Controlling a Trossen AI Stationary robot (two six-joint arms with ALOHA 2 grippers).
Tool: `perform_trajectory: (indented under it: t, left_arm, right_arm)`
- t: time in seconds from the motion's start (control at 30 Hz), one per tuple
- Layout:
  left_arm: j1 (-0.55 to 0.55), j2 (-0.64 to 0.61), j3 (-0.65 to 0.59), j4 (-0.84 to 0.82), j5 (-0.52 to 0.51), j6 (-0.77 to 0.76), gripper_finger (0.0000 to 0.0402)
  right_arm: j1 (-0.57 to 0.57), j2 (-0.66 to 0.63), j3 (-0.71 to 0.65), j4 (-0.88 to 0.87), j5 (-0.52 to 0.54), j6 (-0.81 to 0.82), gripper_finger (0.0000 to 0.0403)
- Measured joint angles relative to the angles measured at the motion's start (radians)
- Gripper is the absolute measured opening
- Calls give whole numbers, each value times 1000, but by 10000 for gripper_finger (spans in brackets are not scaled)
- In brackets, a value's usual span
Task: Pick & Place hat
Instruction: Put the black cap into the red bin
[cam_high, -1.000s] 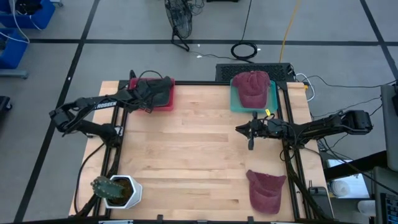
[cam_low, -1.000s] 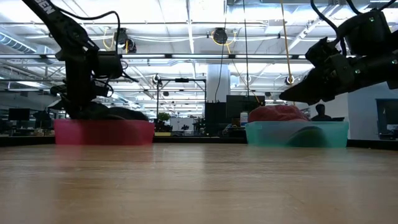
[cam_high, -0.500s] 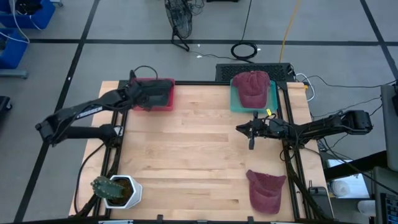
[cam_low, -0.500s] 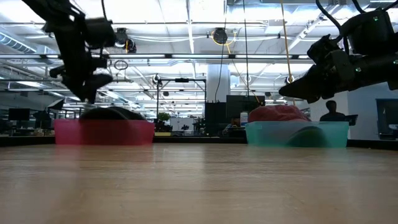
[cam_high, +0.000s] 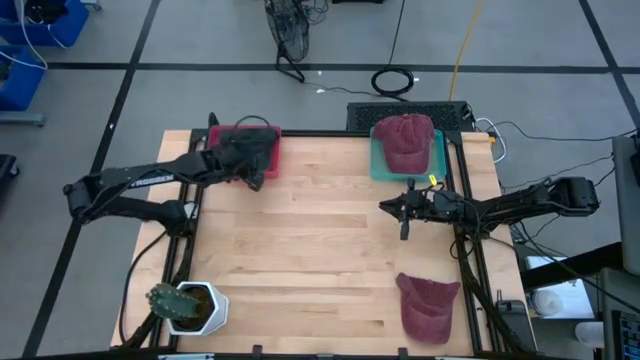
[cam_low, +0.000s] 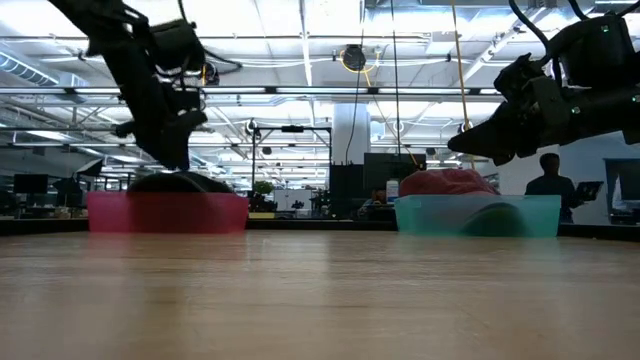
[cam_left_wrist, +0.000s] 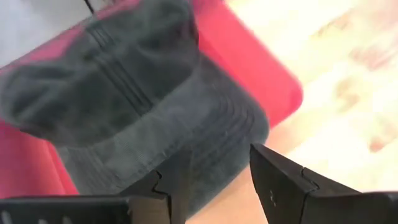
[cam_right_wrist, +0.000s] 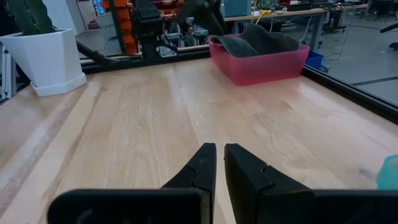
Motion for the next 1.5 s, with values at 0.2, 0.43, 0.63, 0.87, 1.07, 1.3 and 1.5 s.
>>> perform_trajectory:
  t: [0.2,0.43,0.63,0.87,1.07,1.3,1.5]
  left_arm:
    - [-4,148,1,-15,-54,1,166]
    - [-2,228,6,-20,-148,13,166]
    - [-1,225,4,-22,-152,35,166]
    - [-1,226,2,-20,-162,52,166]
    - [-6,192,10,-31,-133,78,166]
    - [-17,40,32,-52,-145,75,165]
    - [-12,-25,32,-92,-202,28,165]
  right_arm:
    - [0,0,0,0,0,0,22]
    - [0,0,-1,-1,0,0,22]
    - [0,0,-1,-4,0,0,22]
    - [0,0,-1,-4,0,0,22]
    - [0,0,-1,-4,0,0,22]
    - [0,0,-1,-4,1,0,22]
    - [0,0,-1,-1,0,0,22]
